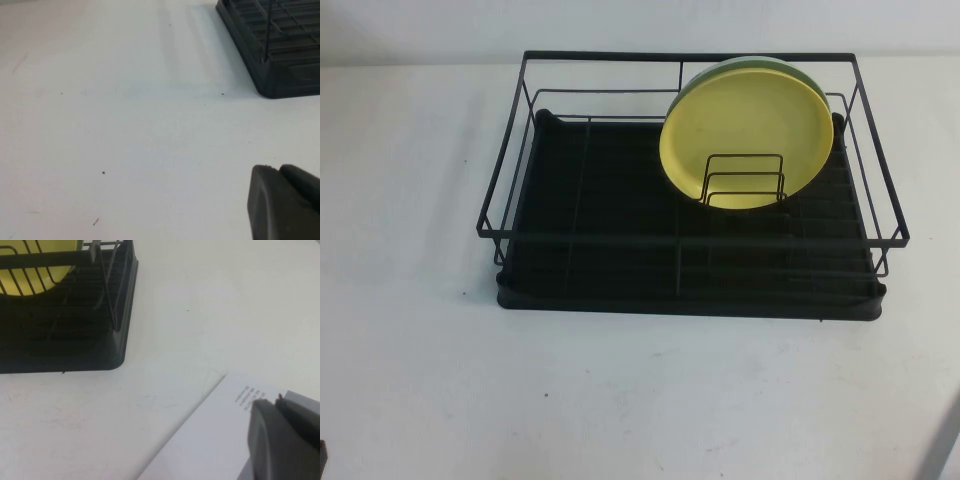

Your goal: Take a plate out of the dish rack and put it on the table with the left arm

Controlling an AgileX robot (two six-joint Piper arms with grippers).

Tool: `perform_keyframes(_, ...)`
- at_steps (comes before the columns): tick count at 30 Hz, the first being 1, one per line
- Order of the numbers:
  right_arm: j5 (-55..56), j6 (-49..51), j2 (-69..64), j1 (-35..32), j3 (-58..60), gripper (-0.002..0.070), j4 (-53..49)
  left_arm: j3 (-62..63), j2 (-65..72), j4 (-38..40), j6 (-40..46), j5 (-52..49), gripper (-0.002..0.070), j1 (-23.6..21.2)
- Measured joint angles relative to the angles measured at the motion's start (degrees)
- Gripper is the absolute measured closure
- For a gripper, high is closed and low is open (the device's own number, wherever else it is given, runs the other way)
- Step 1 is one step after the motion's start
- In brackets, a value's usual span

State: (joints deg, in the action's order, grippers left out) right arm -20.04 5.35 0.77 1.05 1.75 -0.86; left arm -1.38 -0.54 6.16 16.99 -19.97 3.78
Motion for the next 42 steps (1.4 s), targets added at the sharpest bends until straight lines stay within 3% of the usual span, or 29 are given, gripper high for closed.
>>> perform_keyframes(36, 0.0, 0.0, 0.0, 0.0, 0.0, 0.0696, 0.0, 0.0, 0.0, 0.26, 0.0, 0.67, 0.0679, 0.0)
perform_keyframes(39, 0.0, 0.0, 0.0, 0.0, 0.0, 0.0696, 0.0, 0.0, 0.0, 2.77, -1.44, 2.74, 0.0679, 0.0)
perform_keyframes(42, 0.0, 0.0, 0.0, 0.0, 0.0, 0.0696, 0.0, 0.0, 0.0, 12.65, -7.36, 6.81, 0.0679, 0.0)
